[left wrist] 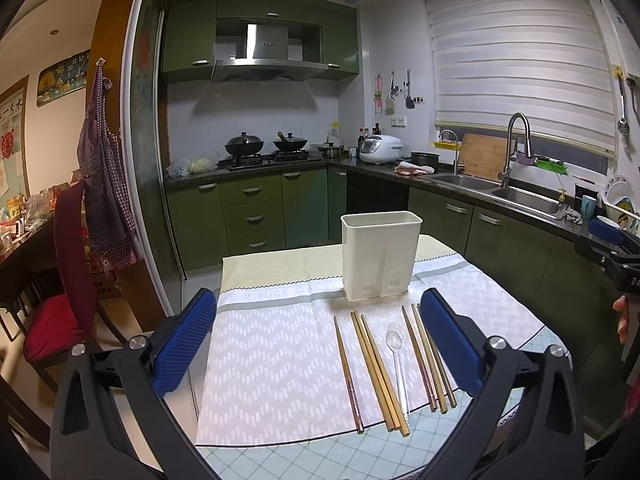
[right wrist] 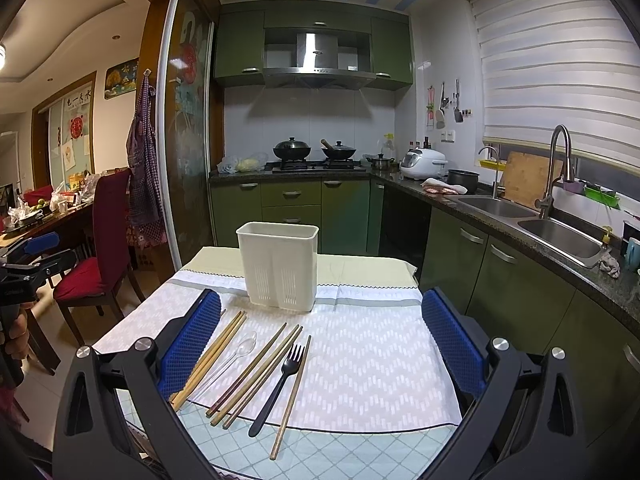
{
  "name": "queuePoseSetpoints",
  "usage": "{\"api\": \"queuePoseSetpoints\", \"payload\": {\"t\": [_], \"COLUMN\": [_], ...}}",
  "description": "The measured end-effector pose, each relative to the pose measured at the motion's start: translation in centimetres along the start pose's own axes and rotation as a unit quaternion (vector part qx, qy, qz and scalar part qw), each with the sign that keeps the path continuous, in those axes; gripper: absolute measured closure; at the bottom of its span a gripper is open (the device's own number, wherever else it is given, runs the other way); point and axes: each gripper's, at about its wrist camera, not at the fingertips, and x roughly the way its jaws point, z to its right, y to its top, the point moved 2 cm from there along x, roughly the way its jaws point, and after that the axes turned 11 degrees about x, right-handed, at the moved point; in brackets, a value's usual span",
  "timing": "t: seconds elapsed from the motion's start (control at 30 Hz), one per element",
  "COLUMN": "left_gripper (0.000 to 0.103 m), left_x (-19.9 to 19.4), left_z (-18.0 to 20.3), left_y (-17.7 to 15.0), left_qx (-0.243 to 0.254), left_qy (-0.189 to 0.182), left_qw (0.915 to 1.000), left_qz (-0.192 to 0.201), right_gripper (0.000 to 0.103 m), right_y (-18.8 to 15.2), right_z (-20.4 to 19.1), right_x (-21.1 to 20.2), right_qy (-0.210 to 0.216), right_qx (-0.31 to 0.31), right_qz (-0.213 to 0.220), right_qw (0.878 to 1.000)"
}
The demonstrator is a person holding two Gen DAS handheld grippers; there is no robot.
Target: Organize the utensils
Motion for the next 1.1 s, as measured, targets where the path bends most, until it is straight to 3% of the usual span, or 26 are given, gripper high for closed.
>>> {"api": "queuePoseSetpoints", "payload": {"t": [1.1], "left_gripper": [0.006], "left_x": [0.4], "left_z": [0.1], "left_y": [-0.6], "left_qx": [0.004], "left_qy": [-0.002], "left_qw": [1.0000], "left_qz": [-0.005], "right_gripper": [0.004], "right_y": [-1.2], "right_z": [0.2], "right_x": [1.7], "right_qy": [-0.002], "right_qx": [0.005], "right_qz": [-0.008], "right_qw": [1.000]}}
